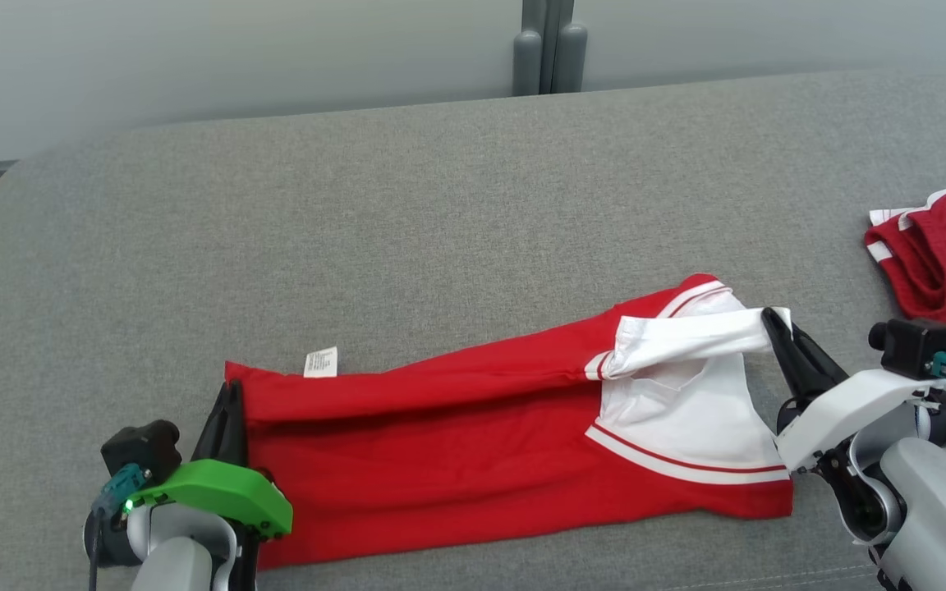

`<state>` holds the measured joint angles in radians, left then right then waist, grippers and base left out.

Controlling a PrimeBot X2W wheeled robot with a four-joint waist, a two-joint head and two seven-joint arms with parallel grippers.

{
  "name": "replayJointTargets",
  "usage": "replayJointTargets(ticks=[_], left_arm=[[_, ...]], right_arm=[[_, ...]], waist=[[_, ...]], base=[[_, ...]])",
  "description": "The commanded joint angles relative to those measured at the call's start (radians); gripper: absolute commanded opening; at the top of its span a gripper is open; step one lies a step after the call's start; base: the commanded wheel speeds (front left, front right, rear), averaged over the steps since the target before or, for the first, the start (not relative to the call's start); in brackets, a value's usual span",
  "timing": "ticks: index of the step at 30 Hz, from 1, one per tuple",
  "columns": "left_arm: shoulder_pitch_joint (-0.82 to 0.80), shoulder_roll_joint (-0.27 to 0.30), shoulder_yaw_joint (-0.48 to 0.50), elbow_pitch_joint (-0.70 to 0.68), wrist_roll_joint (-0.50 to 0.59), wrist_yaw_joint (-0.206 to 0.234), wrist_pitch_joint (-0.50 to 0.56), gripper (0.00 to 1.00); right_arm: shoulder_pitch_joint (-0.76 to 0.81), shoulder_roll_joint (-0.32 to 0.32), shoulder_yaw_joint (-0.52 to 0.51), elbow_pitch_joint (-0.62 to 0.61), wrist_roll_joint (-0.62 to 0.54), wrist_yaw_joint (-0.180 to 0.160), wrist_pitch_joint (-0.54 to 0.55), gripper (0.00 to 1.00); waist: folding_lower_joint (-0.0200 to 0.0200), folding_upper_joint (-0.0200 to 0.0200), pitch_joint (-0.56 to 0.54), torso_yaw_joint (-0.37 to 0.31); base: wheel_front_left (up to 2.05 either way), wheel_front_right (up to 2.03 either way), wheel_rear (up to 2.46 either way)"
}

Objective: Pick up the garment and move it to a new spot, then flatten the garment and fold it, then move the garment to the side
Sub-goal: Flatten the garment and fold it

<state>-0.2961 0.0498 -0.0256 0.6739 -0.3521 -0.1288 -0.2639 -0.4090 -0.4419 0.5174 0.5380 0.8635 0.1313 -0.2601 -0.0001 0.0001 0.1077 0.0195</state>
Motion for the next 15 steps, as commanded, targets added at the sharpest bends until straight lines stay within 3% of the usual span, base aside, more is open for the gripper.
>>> replayJointTargets(ticks=[1,15], left_arm=[[0.019,0.003,-0.003,-0.007,-0.009,-0.002,0.0,0.0],[0.109,0.003,-0.02,0.02,-0.025,-0.003,0.0,0.0]], right_arm=[[0.018,0.002,-0.01,-0.004,-0.002,-0.001,-0.005,0.0],[0.133,0.053,-0.048,0.045,-0.049,-0.001,-0.005,0.0]], waist=[[0.0001,-0.0001,-0.027,-0.004],[0.0001,-0.0001,-0.087,-0.006]], base=[[0.0,0.0,0.0],[0.0,0.0,0.0]])
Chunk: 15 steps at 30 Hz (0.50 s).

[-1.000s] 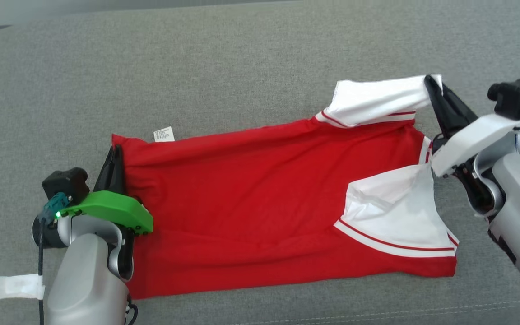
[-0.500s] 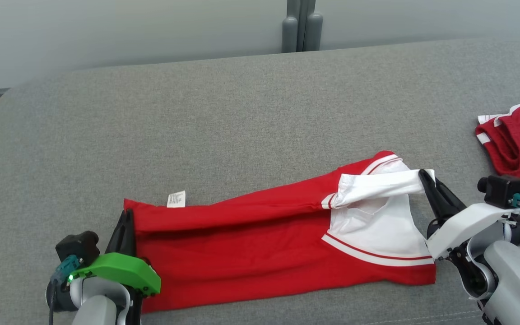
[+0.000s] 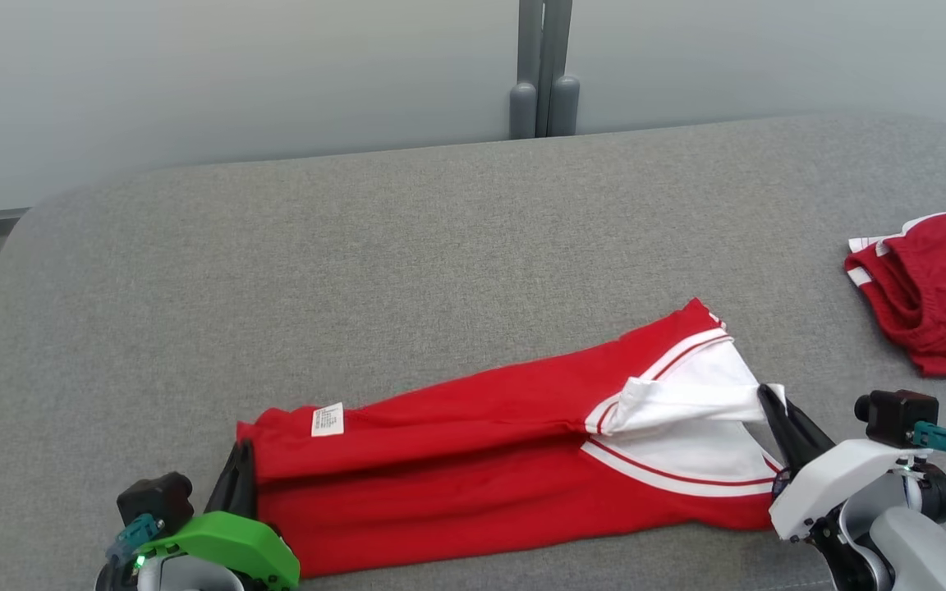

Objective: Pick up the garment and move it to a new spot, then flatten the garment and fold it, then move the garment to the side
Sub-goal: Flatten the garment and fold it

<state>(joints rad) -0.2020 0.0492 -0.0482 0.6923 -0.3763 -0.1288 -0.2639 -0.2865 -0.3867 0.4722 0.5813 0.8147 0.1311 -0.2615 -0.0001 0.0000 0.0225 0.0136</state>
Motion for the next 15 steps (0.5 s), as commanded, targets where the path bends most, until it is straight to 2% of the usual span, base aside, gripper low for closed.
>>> replayJointTargets(ticks=[1,4,5,6,7,8,11,15], left_arm=[[0.02,0.003,0.0,0.007,-0.003,-0.003,0.0,0.0],[0.029,0.003,-0.002,0.006,-0.01,-0.003,0.0,0.0],[0.035,0.003,0.0,0.006,-0.013,-0.003,0.0,0.11],[0.04,0.003,0.001,0.005,-0.015,-0.002,0.0,0.31],[0.043,0.003,0.005,0.005,-0.016,0.006,0.0,0.98],[0.046,0.004,0.008,0.002,-0.018,0.012,0.0,1.0],[0.057,0.004,0.03,-0.032,-0.019,0.041,0.0,1.0],[0.099,0.004,0.052,-0.116,0.023,0.077,0.0,1.0]], right_arm=[[0.016,0.001,0.001,0.007,-0.004,-0.001,-0.004,0.0],[0.023,0.008,0.002,0.019,-0.008,-0.001,-0.004,0.0],[0.028,0.012,-0.001,0.027,-0.003,-0.001,-0.004,0.0],[0.032,0.014,-0.003,0.037,-0.002,-0.001,-0.004,0.0],[0.034,0.018,-0.006,0.053,0.0,-0.001,-0.004,0.55],[0.032,0.021,-0.005,0.059,0.001,-0.001,-0.004,1.0],[0.02,0.023,-0.052,0.048,-0.02,-0.001,-0.004,1.0],[0.06,0.049,-0.166,-0.047,-0.107,-0.001,-0.003,1.0]], waist=[[0.0001,0.0,-0.004,0.0],[0.0001,0.0,-0.01,0.0],[0.0001,0.0,-0.011,0.0],[0.0001,0.0,-0.012,0.0],[0.0001,0.0,-0.013,0.0],[0.0001,0.0,-0.015,0.0],[0.0001,0.0,-0.018,0.001],[0.0001,0.0,-0.021,0.009]], base=[[0.0,0.0,0.0],[0.0,0.0,0.0],[0.0,0.0,0.0],[0.0,0.0,0.0],[0.0,0.0,0.0],[0.0,0.0,0.0],[0.0,0.0,0.0],[0.0,0.0,0.0]])
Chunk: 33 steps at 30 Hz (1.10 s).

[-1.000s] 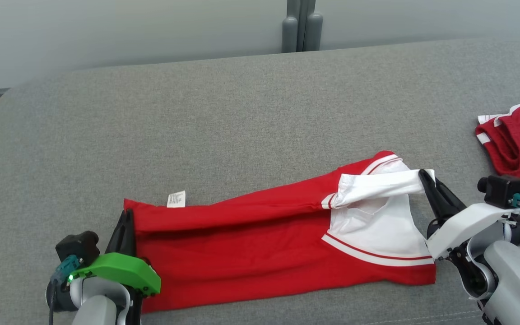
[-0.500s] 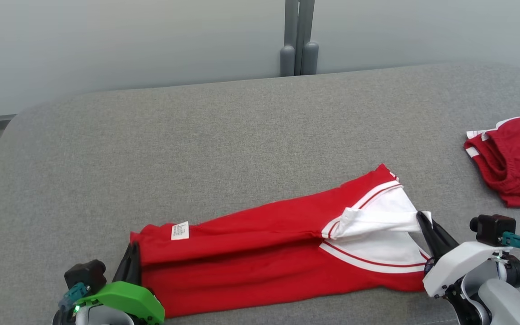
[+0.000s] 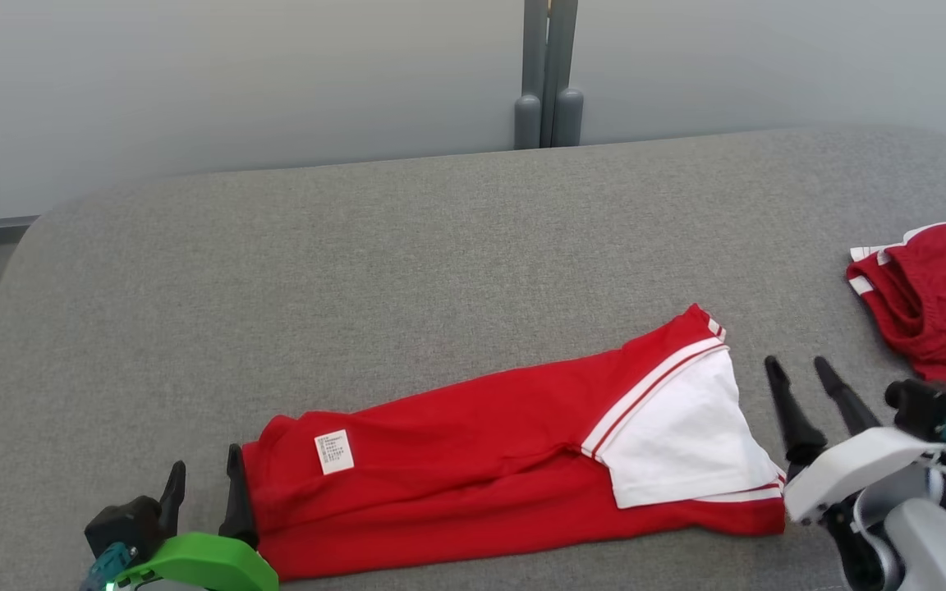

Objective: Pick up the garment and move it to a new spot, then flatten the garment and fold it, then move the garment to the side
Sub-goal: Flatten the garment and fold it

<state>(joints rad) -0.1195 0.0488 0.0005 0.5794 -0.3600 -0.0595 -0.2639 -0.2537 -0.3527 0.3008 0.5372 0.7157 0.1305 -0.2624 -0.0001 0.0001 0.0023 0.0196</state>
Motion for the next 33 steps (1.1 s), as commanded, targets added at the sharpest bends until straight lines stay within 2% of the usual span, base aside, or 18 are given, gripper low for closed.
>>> replayJointTargets(ticks=[1,4,9,17,23,33], left_arm=[[0.028,0.004,0.007,-0.02,0.009,0.012,0.0,1.0],[0.058,0.004,-0.003,-0.047,0.004,0.018,0.0,1.0],[0.083,0.004,-0.03,-0.07,0.013,0.031,0.0,1.0],[0.082,0.004,-0.05,-0.105,0.028,0.036,0.0,1.0],[0.053,0.004,-0.072,-0.125,0.037,0.024,0.0,1.0],[0.03,0.004,-0.071,-0.123,0.051,0.016,0.0,1.0]], right_arm=[[0.043,0.024,0.001,-0.024,-0.03,0.0,-0.002,1.0],[0.062,0.034,0.022,-0.059,-0.067,0.0,-0.002,1.0],[0.079,0.054,0.045,-0.02,-0.093,0.0,-0.002,1.0],[0.063,0.077,-0.058,0.075,-0.188,0.0,-0.002,1.0],[0.018,0.096,-0.135,0.145,-0.259,0.0,-0.002,1.0],[-0.053,0.124,-0.182,0.317,-0.288,0.0,-0.002,1.0]], waist=[[0.0001,-0.0001,-0.002,0.006],[0.0001,-0.0001,-0.008,0.018],[0.0001,-0.0001,-0.017,0.041],[0.0001,-0.0001,-0.004,0.074],[0.0001,-0.0001,0.047,0.127],[0.0001,-0.0001,0.102,0.189]], base=[[0.0,0.0,0.0],[0.0,0.0,0.0],[0.0,0.0,0.0],[0.0,0.0,0.0],[0.0,0.0,0.0],[0.0,0.0,0.0]])
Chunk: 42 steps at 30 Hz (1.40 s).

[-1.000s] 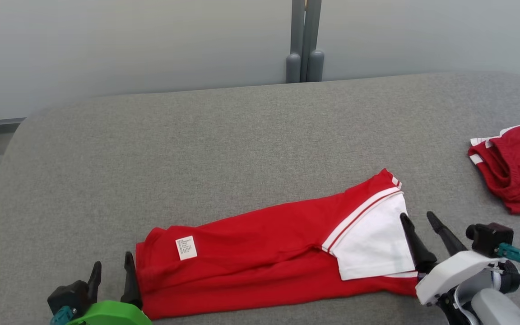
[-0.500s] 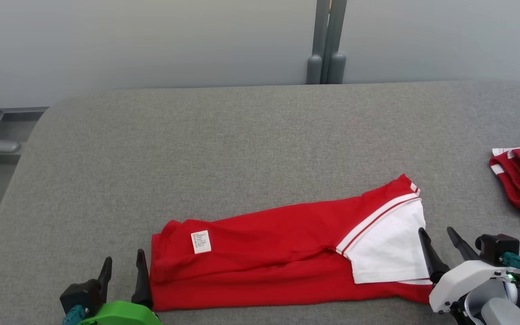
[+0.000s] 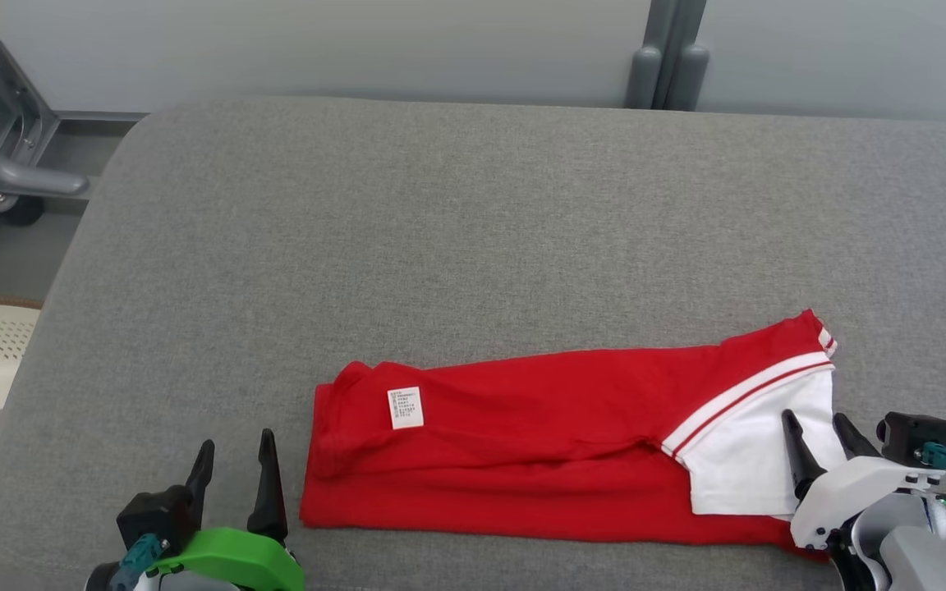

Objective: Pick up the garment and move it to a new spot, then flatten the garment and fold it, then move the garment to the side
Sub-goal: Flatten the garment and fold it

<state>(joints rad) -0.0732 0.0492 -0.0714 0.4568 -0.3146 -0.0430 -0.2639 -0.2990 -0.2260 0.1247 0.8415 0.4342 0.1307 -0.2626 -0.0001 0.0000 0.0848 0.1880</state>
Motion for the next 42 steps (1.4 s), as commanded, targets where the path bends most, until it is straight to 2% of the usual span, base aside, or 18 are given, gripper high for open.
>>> replayJointTargets(ticks=[1,5,8,9,10,11,12,19,24,31,34,37,42], left_arm=[[-0.018,0.003,0.003,-0.001,0.007,-0.003,0.0,1.0],[-0.022,0.003,-0.001,-0.001,0.011,-0.007,0.0,1.0],[-0.028,0.003,-0.002,0.0,0.016,-0.01,0.0,1.0],[-0.029,0.003,-0.002,0.001,0.017,-0.009,0.0,1.0],[-0.031,0.003,-0.002,0.001,0.018,-0.01,0.0,1.0],[-0.031,0.003,-0.003,0.001,0.019,-0.011,0.0,1.0],[-0.029,0.003,-0.004,0.003,0.02,-0.011,0.0,1.0],[-0.023,0.003,-0.016,0.003,0.008,-0.015,0.0,1.0],[-0.03,0.003,-0.031,-0.011,0.001,-0.02,0.0,1.0],[-0.022,0.003,-0.046,-0.014,-0.007,-0.02,0.0,1.0],[-0.008,0.003,-0.047,-0.009,-0.01,-0.021,0.0,1.0],[0.004,0.003,-0.046,-0.001,-0.013,-0.02,0.0,1.0],[0.022,0.003,-0.064,0.007,-0.026,-0.023,0.0,1.0]], right_arm=[[-0.011,0.001,-0.014,0.031,-0.004,0.0,-0.002,1.0],[-0.021,0.024,-0.001,0.123,0.008,-0.001,0.007,1.0],[-0.029,0.065,0.05,0.154,0.044,0.003,0.024,1.0],[-0.03,0.077,0.074,0.155,0.058,0.005,0.03,0.97],[-0.029,0.083,0.097,0.154,0.072,0.006,0.036,0.44],[-0.027,0.087,0.117,0.154,0.086,0.006,0.041,0.07],[-0.025,0.087,0.132,0.153,0.101,0.006,0.043,0.0],[-0.031,0.003,0.148,0.174,0.171,-0.002,0.017,0.0],[-0.079,-0.074,0.09,0.18,0.172,-0.007,0.003,0.0],[-0.11,-0.138,-0.02,0.173,0.12,-0.001,-0.001,0.0],[-0.108,-0.141,-0.046,0.138,0.084,-0.001,-0.002,0.0],[-0.093,-0.112,-0.024,0.069,0.056,-0.001,-0.002,0.0],[-0.056,-0.057,0.123,-0.078,0.042,0.0,-0.002,0.0]], waist=[[0.0001,0.0,0.022,0.022],[0.0001,0.0,0.029,0.029],[0.0001,0.0,0.032,0.032],[0.0001,0.0,0.032,0.032],[0.0001,0.0,0.033,0.032],[0.0001,0.0,0.032,0.032],[0.0001,0.0,0.031,0.032],[0.0001,0.0,0.016,0.03],[0.0001,0.0,0.01,0.02],[0.0001,0.0,-0.002,0.002],[0.0001,0.0,-0.012,-0.01],[0.0001,0.0,-0.025,-0.026],[0.0001,0.0,-0.052,-0.049]], base=[[0.0,0.0,0.0],[0.0,0.0,0.0],[0.0,0.0,0.0],[0.0,0.0,0.0],[0.0,0.0,0.0],[0.0,0.0,0.0],[0.0,0.0,0.0],[0.0,0.0,0.0],[0.0,0.0,0.0],[0.0,0.0,0.0],[0.0,0.0,0.0],[0.0,0.0,0.0],[0.0,0.0,0.0]])
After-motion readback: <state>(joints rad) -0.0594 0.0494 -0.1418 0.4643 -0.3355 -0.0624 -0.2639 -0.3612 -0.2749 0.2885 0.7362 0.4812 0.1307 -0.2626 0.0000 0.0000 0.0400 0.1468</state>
